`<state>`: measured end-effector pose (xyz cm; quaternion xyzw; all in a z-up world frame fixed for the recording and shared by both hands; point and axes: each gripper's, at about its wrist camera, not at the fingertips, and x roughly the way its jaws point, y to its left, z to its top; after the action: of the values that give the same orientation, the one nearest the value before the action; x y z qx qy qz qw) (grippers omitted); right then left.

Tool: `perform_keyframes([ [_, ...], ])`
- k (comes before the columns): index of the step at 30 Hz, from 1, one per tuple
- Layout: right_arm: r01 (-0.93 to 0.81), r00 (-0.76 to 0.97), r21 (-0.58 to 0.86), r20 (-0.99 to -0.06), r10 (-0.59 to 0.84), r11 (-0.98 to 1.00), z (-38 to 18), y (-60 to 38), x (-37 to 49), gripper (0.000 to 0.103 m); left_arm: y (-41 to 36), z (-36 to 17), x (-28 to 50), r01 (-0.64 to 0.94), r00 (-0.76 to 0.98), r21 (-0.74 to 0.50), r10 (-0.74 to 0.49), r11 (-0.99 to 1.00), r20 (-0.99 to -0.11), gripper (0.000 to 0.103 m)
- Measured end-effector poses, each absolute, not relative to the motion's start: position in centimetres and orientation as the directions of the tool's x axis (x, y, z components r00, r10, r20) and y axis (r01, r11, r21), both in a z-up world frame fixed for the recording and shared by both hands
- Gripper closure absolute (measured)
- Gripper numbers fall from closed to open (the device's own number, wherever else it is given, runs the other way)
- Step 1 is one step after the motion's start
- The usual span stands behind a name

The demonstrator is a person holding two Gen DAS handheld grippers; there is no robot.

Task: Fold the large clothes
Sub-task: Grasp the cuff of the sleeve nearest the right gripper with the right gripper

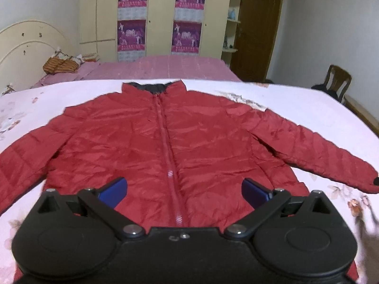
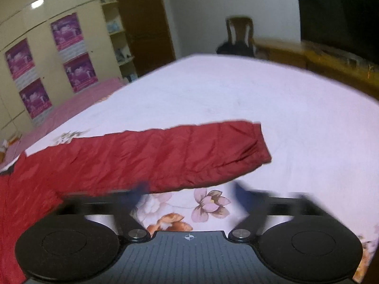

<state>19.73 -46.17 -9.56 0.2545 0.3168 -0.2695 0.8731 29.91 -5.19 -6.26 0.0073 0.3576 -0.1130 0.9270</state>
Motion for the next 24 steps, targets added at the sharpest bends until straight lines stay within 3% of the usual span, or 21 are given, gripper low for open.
perform_keyframes([
  [4,0.664,0.647,0.332,-0.705,-0.292,0.670,-11.4,-48.1,19.9,0.054,-6.7,-7.4,31.3,0.214,0.704,-0.049,-0.188,0.976,-0.684,0.000],
  [6,0.676,0.645,0.370,-0.715,-0.269,0.637,-12.7,-49.2,20.0,0.036,-7.0,-7.9,31.8,0.208,0.699,-0.047,-0.182,0.977,-0.691,0.000],
  [7,0.683,0.647,0.391,-0.715,-0.264,0.617,-13.2,-49.7,19.9,0.034,-7.2,-8.1,32.0,0.204,0.698,-0.044,-0.177,0.978,-0.694,0.000],
  [16,0.693,0.699,0.530,-0.659,-0.277,0.489,-15.3,-53.7,19.8,0.035,-6.8,-8.6,34.1,0.141,0.699,-0.013,-0.108,0.990,-0.707,0.000],
  [17,0.694,0.700,0.533,-0.656,-0.281,0.485,-15.3,-53.8,19.9,0.043,-6.6,-8.5,34.4,0.131,0.701,-0.009,-0.099,0.991,-0.706,0.000],
  [18,0.695,0.700,0.534,-0.656,-0.283,0.481,-15.3,-54.1,20.0,0.060,-6.5,-8.4,34.6,0.123,0.702,-0.009,-0.093,0.992,-0.706,0.000],
  [21,0.690,0.704,0.536,-0.653,-0.279,0.486,-15.0,-54.7,20.1,0.083,-5.7,-8.2,35.2,0.087,0.698,-0.017,-0.073,0.996,-0.712,0.001],
  [24,0.661,0.715,0.462,-0.627,-0.309,0.591,-13.1,-53.8,21.1,0.092,-4.7,-7.9,35.4,0.061,0.697,-0.007,-0.047,0.998,-0.715,0.004],
])
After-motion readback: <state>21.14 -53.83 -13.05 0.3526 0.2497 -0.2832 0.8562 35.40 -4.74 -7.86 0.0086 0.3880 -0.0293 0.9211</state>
